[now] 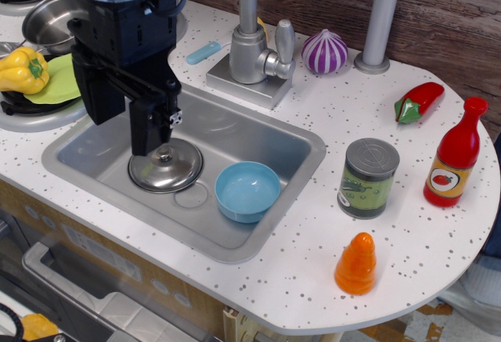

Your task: Put red bottle in sink

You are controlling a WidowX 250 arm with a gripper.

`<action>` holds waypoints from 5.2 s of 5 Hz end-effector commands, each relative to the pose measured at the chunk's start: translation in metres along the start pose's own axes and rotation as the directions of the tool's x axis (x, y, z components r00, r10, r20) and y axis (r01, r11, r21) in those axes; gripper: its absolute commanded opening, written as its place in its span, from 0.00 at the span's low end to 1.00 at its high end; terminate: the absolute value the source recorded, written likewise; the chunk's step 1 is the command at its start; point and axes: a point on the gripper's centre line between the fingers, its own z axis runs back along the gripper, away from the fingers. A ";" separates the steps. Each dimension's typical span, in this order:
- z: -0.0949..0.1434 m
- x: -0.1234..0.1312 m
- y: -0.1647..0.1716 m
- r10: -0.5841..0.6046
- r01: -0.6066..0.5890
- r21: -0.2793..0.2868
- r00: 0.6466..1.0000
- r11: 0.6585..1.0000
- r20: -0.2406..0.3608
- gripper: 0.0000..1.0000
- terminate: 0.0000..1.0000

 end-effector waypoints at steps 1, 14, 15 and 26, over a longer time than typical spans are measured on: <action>0.000 0.000 0.000 0.000 0.000 0.000 1.000 1.000 0.000 1.00 0.00; 0.019 0.218 -0.167 0.015 0.041 -0.139 0.925 0.989 0.380 1.00 0.00; 0.018 0.217 -0.166 0.009 0.055 -0.158 0.925 0.986 0.381 0.00 0.00; -0.039 0.082 0.011 -0.070 0.056 0.142 0.993 0.988 0.094 0.00 0.00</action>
